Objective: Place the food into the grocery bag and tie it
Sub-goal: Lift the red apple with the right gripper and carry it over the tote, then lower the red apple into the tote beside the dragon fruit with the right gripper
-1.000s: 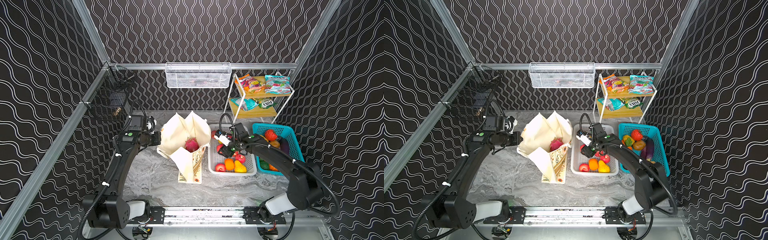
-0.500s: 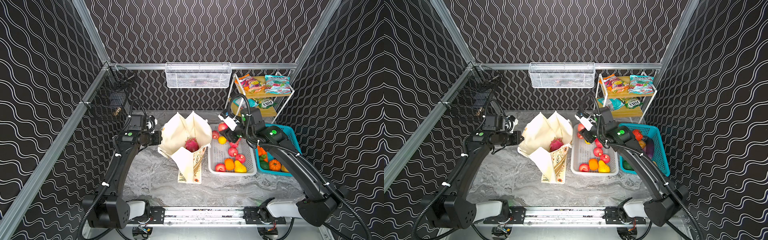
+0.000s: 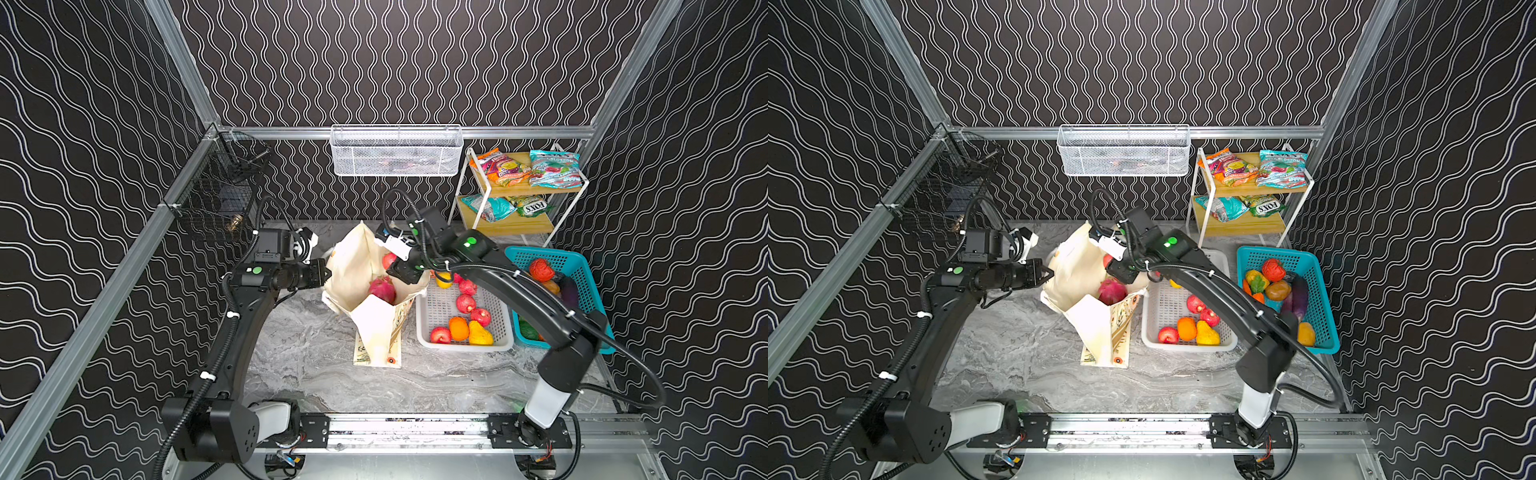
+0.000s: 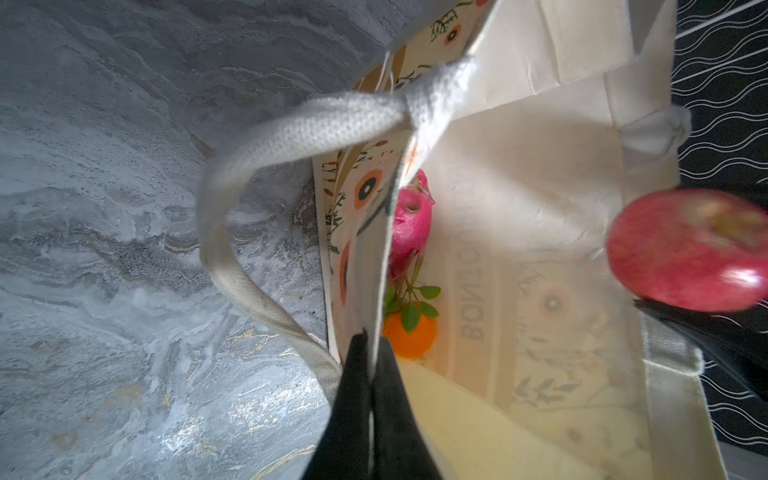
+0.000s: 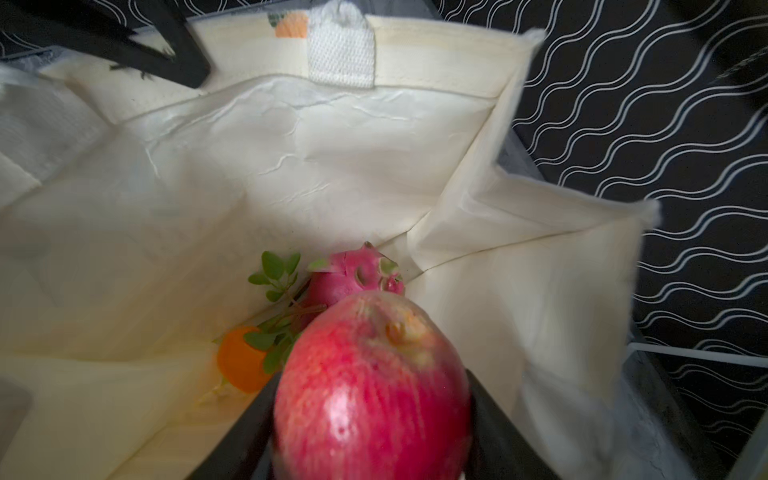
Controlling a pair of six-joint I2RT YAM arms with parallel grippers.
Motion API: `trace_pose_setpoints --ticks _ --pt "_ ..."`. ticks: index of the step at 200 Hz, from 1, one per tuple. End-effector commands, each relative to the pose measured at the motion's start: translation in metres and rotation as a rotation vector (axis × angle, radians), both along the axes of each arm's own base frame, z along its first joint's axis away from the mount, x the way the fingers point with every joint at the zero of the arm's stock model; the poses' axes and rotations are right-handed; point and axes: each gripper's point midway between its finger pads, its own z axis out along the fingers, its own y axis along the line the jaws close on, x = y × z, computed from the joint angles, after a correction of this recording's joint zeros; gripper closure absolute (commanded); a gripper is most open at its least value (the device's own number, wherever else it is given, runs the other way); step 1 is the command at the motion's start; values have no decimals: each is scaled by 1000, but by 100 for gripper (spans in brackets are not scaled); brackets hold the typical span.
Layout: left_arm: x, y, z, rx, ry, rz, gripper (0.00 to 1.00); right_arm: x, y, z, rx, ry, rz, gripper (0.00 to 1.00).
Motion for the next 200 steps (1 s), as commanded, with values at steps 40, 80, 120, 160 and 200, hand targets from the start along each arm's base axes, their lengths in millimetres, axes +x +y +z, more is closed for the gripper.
trace_pose_setpoints --ticks 40,80,120,160,200 --pt "7 -8 12 -46 -71 -29 100 -5 16 -59 -107 135 77 53" --pt "8 -8 9 -47 -68 -27 100 -15 18 -85 -154 186 125 52" --pt "10 -8 7 -52 -67 -27 100 -24 23 -104 -191 219 181 50" --pt "10 -10 7 -59 -67 -32 100 -30 28 -125 -225 265 222 48" --pt "10 -10 7 -60 -70 -36 100 -33 29 -148 -255 308 238 47"
